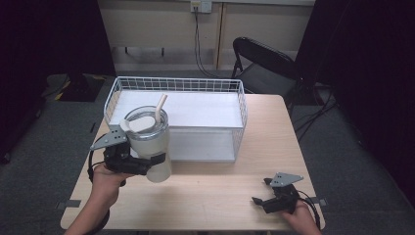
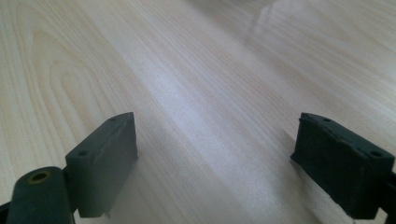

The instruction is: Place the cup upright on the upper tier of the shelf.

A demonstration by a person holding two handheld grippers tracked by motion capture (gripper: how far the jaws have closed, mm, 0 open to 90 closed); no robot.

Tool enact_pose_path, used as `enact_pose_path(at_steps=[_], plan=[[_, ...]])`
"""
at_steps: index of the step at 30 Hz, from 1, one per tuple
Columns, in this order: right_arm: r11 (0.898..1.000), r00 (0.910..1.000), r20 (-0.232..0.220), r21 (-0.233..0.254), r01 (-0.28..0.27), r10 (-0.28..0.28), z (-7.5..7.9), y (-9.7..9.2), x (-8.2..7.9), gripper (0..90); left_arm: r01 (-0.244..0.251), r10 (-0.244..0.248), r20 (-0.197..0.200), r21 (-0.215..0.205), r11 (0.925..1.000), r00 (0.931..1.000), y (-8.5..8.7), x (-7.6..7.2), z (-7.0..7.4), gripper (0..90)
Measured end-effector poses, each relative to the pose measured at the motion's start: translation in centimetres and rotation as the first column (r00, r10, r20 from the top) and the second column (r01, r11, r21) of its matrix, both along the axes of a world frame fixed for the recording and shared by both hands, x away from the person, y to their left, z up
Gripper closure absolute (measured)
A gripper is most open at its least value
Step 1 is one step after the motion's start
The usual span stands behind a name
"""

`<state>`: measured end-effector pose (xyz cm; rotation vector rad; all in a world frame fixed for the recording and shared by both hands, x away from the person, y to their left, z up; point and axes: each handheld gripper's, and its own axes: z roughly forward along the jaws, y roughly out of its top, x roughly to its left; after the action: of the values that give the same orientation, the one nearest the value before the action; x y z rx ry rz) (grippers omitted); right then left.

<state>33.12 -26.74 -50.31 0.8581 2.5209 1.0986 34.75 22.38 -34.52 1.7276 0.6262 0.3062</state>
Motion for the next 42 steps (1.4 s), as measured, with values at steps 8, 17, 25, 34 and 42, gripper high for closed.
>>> enact_pose_path(at_steps=[8, 17, 25, 34, 42], plan=[[1.000, 1.0000, 0.000, 0.000, 0.001, -0.001, 0.0, 0.0, 0.0, 12.7, -0.004, 0.004, -0.014, -0.009, 1.0000, 0.9999, 0.3, 0.1, 1.3, 9.1], [1.000, 1.0000, 0.000, -0.001, 0.001, -0.001, 0.0, 0.0, 0.0, 12.6, -0.013, 0.012, -0.006, -0.007, 0.9999, 0.9999, 0.4, 0.4, 3.4, 9.1], [1.000, 1.0000, 0.000, -0.001, 0.001, -0.001, 0.0, 0.0, 0.0, 12.6, -0.013, 0.013, -0.006, -0.022, 0.9997, 0.9999, 0.4, 0.8, 4.9, 9.1], [1.000, 1.0000, 0.000, -0.001, 0.001, -0.001, 0.0, 0.0, 0.0, 12.6, -0.015, 0.015, -0.003, -0.024, 0.9996, 0.9999, 0.4, 1.3, 6.9, 9.1], [1.000, 1.0000, 0.000, -0.001, 0.001, -0.001, 0.0, 0.0, 0.0, 12.6, -0.015, 0.015, -0.011, -0.002, 0.9999, 0.9998, 0.3, 1.7, 8.1, 9.1]])
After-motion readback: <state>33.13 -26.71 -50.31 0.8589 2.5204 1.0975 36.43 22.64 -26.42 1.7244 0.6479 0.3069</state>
